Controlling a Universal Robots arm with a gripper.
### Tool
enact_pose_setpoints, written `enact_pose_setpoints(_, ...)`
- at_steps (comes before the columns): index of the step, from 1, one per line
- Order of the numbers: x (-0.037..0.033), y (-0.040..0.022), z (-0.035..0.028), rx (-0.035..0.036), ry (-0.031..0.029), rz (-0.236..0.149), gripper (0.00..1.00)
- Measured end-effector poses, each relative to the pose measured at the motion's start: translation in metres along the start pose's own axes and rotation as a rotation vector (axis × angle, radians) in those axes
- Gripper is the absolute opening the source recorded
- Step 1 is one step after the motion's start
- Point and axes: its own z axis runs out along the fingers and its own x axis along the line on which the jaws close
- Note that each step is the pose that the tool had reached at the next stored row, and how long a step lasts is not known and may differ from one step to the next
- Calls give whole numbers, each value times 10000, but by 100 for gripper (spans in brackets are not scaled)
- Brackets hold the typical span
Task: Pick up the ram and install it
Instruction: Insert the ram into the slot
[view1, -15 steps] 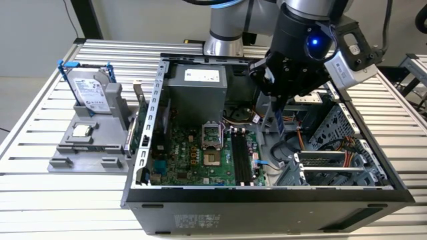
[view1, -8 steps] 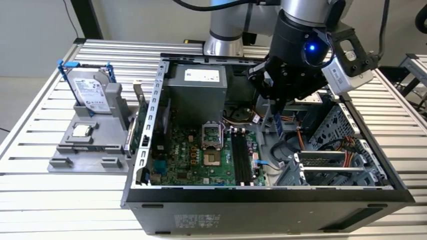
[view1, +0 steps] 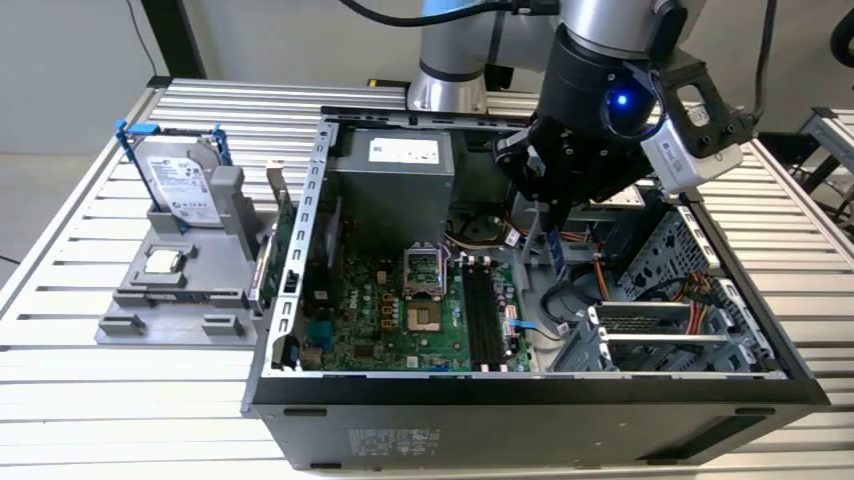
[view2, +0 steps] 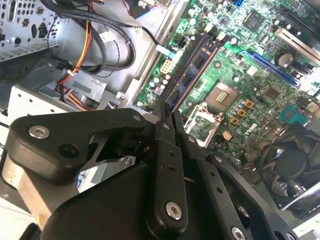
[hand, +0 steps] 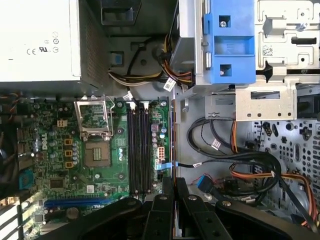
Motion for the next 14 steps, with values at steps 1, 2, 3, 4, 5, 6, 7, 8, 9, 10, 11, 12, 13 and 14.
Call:
enact_pose_setpoints(1,1,0,13,-1,0,0,0)
enact_pose_setpoints(2,2,-1,28,0,0,0,0)
enact_pose_setpoints(3,3,-1,47,1,0,1,0)
enact_pose_setpoints(4,4,-2,63,2,0,0,0)
enact_pose_setpoints(5,5,-2,82,2,0,0,0)
enact_pose_setpoints(6,6,-2,100,0,0,0,0)
enact_pose_setpoints(7,7,-3,119,-1,-1,0,0)
enact_pose_setpoints(8,8,-3,137,0,0,0,0)
enact_pose_setpoints(9,10,-4,155,1,0,1,0)
enact_pose_setpoints(10,11,-4,173,1,0,3,0)
enact_pose_setpoints(11,12,-5,191,1,0,3,0)
enact_pose_setpoints(12,13,-5,209,1,0,4,0)
enact_pose_setpoints(13,14,-6,227,0,0,0,0)
enact_pose_setpoints(14,15,-6,244,-1,1,-17,0)
